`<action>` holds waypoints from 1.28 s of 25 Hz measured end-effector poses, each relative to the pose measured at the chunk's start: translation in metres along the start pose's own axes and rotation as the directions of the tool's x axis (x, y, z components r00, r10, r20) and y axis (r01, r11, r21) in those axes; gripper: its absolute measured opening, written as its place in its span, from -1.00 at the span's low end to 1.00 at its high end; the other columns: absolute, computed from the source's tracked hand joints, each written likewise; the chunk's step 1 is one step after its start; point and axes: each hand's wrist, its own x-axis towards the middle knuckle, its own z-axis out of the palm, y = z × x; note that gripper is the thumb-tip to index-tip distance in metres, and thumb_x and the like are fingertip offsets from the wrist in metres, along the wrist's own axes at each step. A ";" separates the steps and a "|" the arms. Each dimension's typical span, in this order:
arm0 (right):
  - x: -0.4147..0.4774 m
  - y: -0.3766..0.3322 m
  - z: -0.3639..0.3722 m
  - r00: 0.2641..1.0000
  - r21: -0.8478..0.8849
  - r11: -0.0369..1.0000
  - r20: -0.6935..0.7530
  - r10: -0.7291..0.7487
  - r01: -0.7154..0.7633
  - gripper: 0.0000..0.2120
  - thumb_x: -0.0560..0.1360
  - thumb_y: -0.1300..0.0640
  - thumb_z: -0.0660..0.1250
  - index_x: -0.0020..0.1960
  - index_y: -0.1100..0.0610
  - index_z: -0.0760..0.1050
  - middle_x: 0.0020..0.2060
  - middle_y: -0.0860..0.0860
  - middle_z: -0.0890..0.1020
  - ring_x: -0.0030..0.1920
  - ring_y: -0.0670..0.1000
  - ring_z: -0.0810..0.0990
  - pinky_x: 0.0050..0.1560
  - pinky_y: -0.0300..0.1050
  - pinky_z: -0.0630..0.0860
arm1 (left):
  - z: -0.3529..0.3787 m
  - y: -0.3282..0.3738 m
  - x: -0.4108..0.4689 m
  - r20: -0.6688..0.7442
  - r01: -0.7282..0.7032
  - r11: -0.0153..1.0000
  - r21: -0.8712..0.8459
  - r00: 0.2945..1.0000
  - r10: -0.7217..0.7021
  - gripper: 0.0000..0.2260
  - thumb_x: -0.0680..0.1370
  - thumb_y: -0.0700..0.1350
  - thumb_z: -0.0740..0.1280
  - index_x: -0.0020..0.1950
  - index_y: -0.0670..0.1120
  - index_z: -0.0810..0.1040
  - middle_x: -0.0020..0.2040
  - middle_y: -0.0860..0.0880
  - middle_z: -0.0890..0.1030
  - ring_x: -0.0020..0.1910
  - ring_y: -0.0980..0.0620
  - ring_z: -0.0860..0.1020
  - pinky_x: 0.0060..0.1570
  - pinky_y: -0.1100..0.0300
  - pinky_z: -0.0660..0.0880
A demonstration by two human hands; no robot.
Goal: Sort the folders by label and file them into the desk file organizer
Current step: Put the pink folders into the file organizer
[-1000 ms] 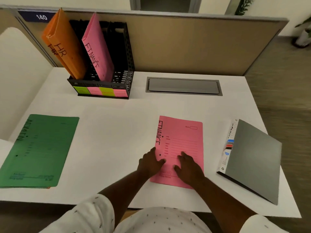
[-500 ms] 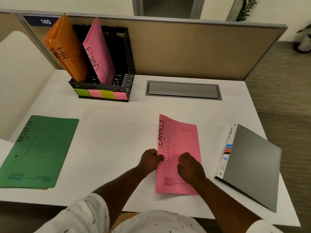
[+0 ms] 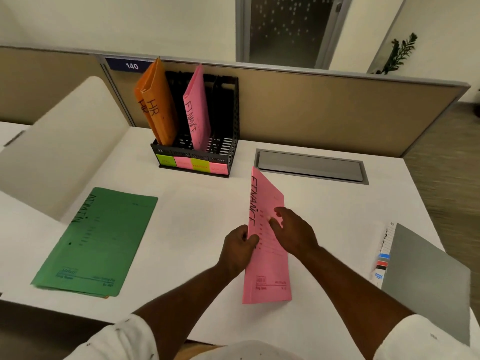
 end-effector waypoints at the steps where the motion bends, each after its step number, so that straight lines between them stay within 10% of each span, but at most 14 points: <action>1: 0.009 -0.018 -0.004 1.000 0.003 1.000 -0.017 -0.020 0.021 -0.42 0.57 -0.36 0.07 0.44 -0.05 0.33 0.33 -0.03 0.56 0.10 0.05 0.66 -0.01 0.00 0.60 | -0.011 0.002 0.000 -0.009 -0.022 1.000 0.008 1.000 0.022 -0.86 0.61 -0.11 0.26 0.04 -0.12 0.59 -0.11 -0.04 0.68 -0.16 -0.04 0.68 -0.14 0.06 0.68; 7: 0.068 -0.129 -0.039 0.969 0.007 0.986 -0.187 -0.164 0.168 -0.29 0.51 -0.49 -0.01 0.50 -0.08 0.19 0.33 -0.03 0.57 0.16 0.11 0.63 -0.02 0.04 0.54 | -0.075 0.017 0.009 -0.026 -0.154 0.960 0.233 0.986 0.165 -0.59 0.43 0.23 0.12 -0.02 -0.04 0.55 -0.18 0.07 0.66 -0.22 0.06 0.64 -0.23 0.08 0.62; 10: 0.091 -0.184 -0.051 0.940 -0.005 0.972 -0.255 -0.228 0.235 -0.30 0.53 -0.44 0.06 0.54 -0.07 0.13 0.30 0.00 0.59 0.15 0.14 0.64 0.02 0.08 0.58 | -0.107 0.021 0.023 -0.110 -0.208 0.903 0.377 0.958 0.266 -0.80 0.48 0.15 0.16 -0.18 0.05 0.42 -0.32 0.09 0.55 -0.36 0.14 0.52 -0.36 0.23 0.44; 16: 0.117 -0.254 -0.050 0.907 0.071 0.966 -0.365 -0.207 0.249 -0.26 0.55 0.00 0.36 0.56 -0.09 -0.01 0.23 0.11 0.59 -0.13 0.09 0.69 -0.19 -0.01 0.70 | -0.154 0.025 0.054 -0.119 -0.321 0.826 0.464 0.901 0.417 -0.85 0.51 0.09 0.20 -0.21 0.07 0.33 -0.41 0.08 0.41 -0.46 0.09 0.42 -0.39 0.31 0.37; 24: 0.160 -0.294 -0.078 0.821 0.066 0.958 -0.534 -0.201 0.278 -0.52 0.50 0.10 0.36 0.33 -0.06 0.23 -0.18 0.00 0.60 -0.33 -0.03 0.58 -0.37 -0.11 0.59 | -0.202 0.044 0.111 -0.031 -0.393 0.804 0.447 0.891 0.453 -0.75 0.49 0.22 0.33 -0.05 0.14 0.33 -0.12 0.10 0.62 -0.25 0.10 0.61 -0.24 0.07 0.64; 32: 0.219 -0.323 -0.110 0.756 0.034 0.943 -0.607 -0.244 0.332 -0.50 0.53 0.11 0.38 0.40 0.01 0.27 0.02 0.04 0.60 -0.16 0.01 0.58 -0.35 -0.37 0.37 | -0.241 0.107 0.193 0.017 -0.498 0.700 0.512 0.821 0.571 -0.44 0.41 0.30 0.45 0.30 0.07 0.44 0.20 0.08 0.60 0.10 0.11 0.56 0.01 0.16 0.55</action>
